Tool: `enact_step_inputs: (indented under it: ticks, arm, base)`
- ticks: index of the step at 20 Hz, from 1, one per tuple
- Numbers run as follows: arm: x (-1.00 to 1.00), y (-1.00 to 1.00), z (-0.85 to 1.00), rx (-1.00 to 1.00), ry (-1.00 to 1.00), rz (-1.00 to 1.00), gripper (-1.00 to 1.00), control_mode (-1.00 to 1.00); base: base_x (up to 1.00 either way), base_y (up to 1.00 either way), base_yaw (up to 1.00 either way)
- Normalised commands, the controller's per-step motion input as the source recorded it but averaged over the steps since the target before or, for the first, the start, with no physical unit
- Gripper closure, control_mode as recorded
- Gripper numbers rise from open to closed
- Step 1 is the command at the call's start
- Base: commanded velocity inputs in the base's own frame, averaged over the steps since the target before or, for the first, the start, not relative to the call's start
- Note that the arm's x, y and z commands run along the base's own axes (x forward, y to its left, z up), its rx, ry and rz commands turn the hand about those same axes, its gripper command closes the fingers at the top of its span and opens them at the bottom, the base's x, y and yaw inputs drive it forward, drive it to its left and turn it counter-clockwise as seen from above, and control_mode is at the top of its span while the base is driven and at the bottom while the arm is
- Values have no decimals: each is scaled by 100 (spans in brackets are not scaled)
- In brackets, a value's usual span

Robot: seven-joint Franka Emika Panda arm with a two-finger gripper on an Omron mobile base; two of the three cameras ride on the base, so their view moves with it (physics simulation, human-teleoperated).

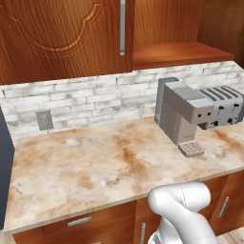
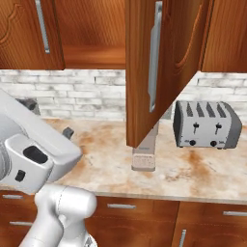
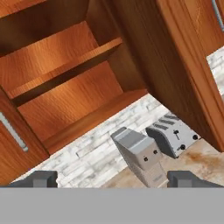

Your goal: Open the cabinet and move the ladle to the pot. Then close the cabinet.

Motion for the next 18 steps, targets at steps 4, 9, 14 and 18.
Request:
enact_step_inputs:
  ticks: [4,9,14,18]
  arm:
    - [-3,-56,0,9,0,2,-100,-100]
    - [0,-67,0,14,0,3,-100,-100]
    - [-23,-71,0,20,-7,5,-100,-100]
    - [-10,-69,0,22,-3,5,-100,-100]
  base:
    - [0,0,0]
    - [0,0,0]
    - [0,0,0]
    - [0,0,0]
